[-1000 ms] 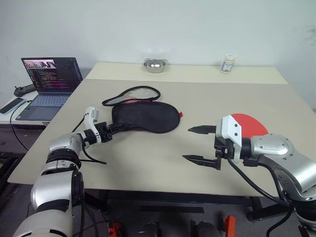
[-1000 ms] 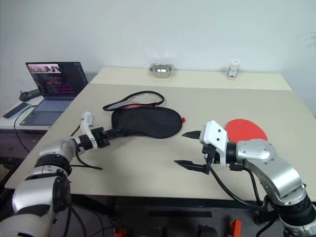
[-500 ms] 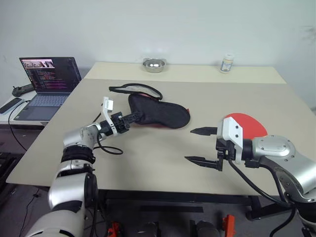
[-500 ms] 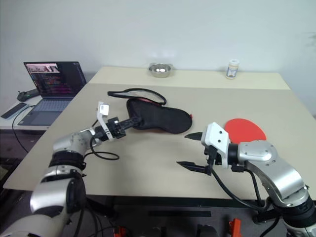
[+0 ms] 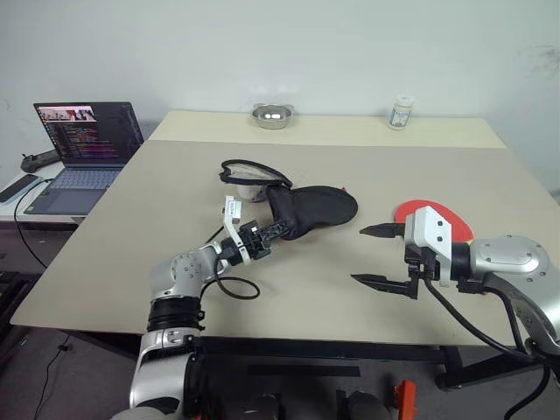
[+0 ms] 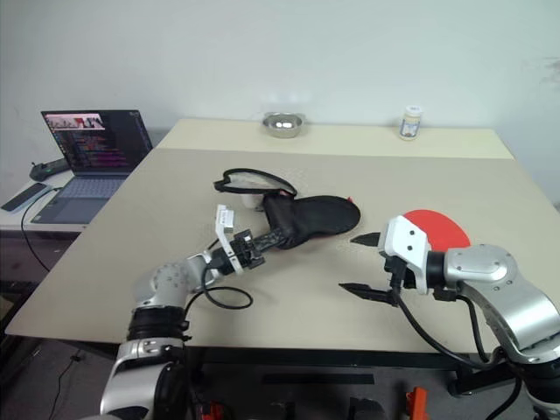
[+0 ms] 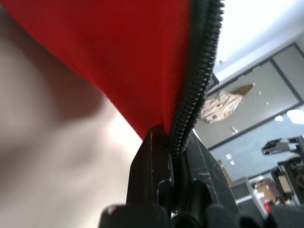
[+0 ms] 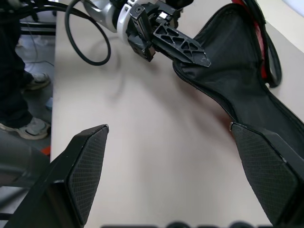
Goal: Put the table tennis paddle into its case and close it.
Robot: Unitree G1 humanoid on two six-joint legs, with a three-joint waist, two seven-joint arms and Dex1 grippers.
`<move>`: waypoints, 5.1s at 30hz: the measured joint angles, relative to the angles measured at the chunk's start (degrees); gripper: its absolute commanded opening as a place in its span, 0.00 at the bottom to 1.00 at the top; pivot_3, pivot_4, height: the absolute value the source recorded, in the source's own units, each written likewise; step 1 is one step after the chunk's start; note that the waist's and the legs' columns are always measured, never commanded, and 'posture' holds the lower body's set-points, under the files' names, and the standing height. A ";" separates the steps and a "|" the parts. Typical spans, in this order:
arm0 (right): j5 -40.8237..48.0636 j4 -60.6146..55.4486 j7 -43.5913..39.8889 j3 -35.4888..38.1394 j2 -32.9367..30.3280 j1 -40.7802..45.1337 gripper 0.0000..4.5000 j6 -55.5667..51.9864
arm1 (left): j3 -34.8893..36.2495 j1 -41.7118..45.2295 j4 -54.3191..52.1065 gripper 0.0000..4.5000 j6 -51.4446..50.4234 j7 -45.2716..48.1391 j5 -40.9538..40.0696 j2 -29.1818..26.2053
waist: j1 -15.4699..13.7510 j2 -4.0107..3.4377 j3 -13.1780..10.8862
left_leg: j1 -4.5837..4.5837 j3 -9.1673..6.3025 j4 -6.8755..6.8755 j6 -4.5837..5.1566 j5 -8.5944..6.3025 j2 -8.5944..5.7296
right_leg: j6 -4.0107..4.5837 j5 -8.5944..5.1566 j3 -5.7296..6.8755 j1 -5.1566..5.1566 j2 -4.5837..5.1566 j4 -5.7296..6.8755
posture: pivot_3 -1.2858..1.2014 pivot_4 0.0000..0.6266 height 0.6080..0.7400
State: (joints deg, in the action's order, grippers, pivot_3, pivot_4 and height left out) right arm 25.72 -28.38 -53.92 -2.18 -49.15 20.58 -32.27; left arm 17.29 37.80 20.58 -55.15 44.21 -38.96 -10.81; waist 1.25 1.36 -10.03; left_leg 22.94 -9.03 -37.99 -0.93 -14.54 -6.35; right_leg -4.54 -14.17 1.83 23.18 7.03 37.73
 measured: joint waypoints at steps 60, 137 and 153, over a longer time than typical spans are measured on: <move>2.75 19.86 37.99 -2.55 41.44 9.84 1.00 -35.79 | -12.87 -16.65 -18.39 1.00 24.21 25.63 7.43 -32.76 | 0.45 -0.16 0.02 | -0.17 0.67 0.25 0.23 -0.14 0.12 | 0.04 0.00 -0.97 0.44 -0.17 0.19 | 0.52 0.24 1.00; -6.70 39.70 17.69 1.40 14.44 23.69 0.99 -24.36 | -19.32 -7.22 -18.21 1.00 27.83 25.56 9.13 -23.99 | 0.33 -0.09 -0.03 | 0.07 1.27 0.25 0.12 -0.08 0.26 | 0.05 0.03 -1.24 0.87 -0.30 0.21 | 0.52 0.24 1.00; -6.70 35.04 12.74 9.88 -2.42 5.05 0.99 -23.19 | -24.79 1.06 -17.72 1.00 30.41 24.19 13.98 -17.96 | 0.58 -0.06 -0.04 | -0.02 1.43 0.13 0.25 -0.14 0.27 | -0.02 0.05 -1.28 0.68 -0.28 0.21 | 0.52 0.24 1.00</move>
State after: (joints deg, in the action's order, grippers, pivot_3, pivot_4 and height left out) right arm 19.02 6.66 -41.18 7.70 -51.57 25.63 -55.46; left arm -7.50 38.85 2.86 -24.74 68.40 -24.98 -28.77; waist 1.83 1.30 -10.07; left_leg 22.92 -7.60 -37.85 -0.68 -14.68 -6.07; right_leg -4.56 -14.12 0.55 23.86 6.75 37.94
